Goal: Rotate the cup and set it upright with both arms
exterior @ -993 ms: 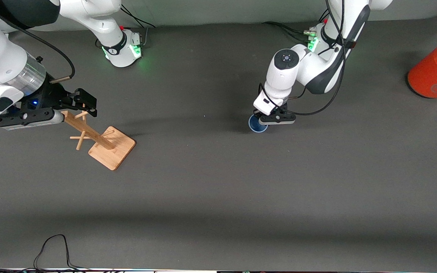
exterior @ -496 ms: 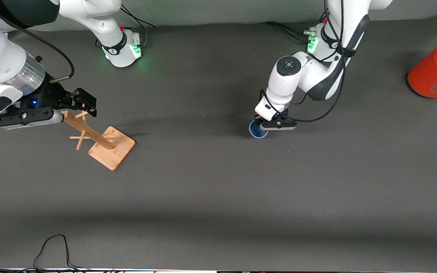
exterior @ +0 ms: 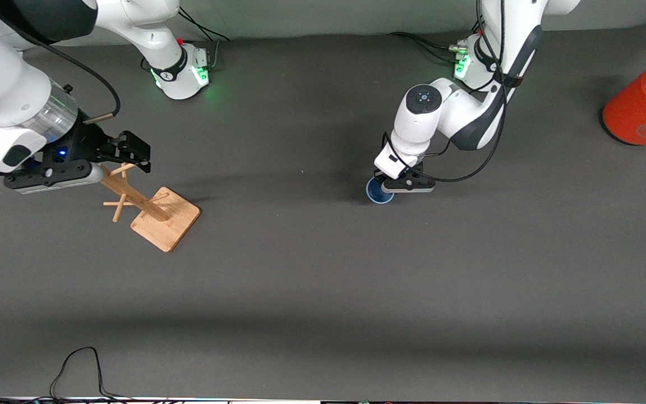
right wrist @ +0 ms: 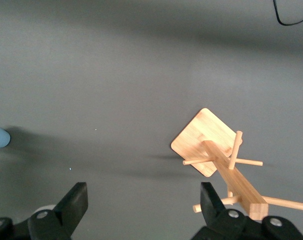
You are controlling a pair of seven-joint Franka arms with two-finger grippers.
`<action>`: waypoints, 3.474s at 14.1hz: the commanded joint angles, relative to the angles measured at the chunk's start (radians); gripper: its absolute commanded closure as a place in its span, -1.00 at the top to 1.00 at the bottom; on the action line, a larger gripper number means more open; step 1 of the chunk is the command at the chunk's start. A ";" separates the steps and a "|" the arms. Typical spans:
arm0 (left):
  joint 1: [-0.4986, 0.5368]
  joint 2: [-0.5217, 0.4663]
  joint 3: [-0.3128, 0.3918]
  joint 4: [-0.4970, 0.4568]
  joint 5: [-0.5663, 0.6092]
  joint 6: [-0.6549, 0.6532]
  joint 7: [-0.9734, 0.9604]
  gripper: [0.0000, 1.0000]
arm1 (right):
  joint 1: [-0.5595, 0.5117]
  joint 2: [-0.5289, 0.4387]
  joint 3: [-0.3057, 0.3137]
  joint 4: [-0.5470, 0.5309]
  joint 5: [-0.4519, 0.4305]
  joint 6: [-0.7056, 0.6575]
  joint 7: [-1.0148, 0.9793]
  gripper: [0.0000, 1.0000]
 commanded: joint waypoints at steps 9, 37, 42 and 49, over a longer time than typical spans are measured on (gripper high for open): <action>-0.074 0.022 0.003 0.003 0.018 -0.021 -0.076 0.28 | 0.028 0.011 -0.003 0.018 -0.002 0.000 -0.003 1.00; 0.519 -0.319 0.101 0.618 -0.341 -1.202 0.827 1.00 | 0.022 0.026 -0.117 0.018 0.060 0.022 -0.006 1.00; 0.262 -0.284 0.352 0.644 -0.303 -1.144 0.829 1.00 | 0.017 0.030 -0.118 0.018 0.037 0.016 -0.007 1.00; 0.265 -0.276 0.356 0.644 -0.296 -1.132 0.847 1.00 | 0.014 0.031 -0.118 0.017 0.037 0.016 -0.006 1.00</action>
